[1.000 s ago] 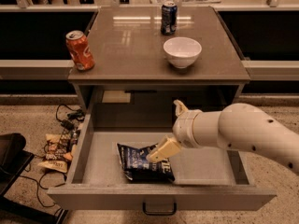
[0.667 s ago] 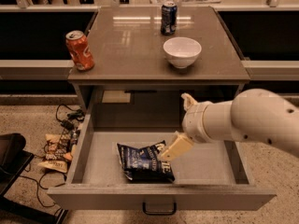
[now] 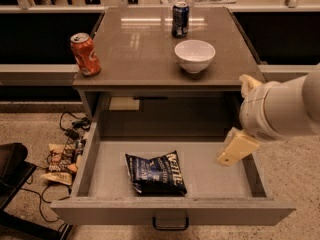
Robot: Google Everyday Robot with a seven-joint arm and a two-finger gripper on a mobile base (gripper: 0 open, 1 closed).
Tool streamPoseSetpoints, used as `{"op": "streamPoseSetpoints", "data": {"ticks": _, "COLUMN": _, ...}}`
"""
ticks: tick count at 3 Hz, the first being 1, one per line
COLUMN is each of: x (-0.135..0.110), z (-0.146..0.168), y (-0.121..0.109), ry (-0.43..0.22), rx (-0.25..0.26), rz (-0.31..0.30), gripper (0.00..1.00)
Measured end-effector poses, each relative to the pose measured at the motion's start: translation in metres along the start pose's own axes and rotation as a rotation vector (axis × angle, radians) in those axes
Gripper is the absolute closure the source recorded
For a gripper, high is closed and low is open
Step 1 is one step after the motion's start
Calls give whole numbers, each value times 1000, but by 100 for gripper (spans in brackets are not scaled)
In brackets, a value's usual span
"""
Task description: Place blue chip bag into top drawer
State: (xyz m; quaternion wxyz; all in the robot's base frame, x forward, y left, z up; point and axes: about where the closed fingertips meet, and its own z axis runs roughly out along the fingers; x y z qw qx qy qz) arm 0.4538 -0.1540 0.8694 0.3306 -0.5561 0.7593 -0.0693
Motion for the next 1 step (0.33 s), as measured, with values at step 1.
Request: {"op": "streamPoseSetpoints", "data": {"ticks": 1, "x": 19, "z": -50, "y": -33, "ry": 134, "rx": 138, "rz": -23, "gripper": 0}}
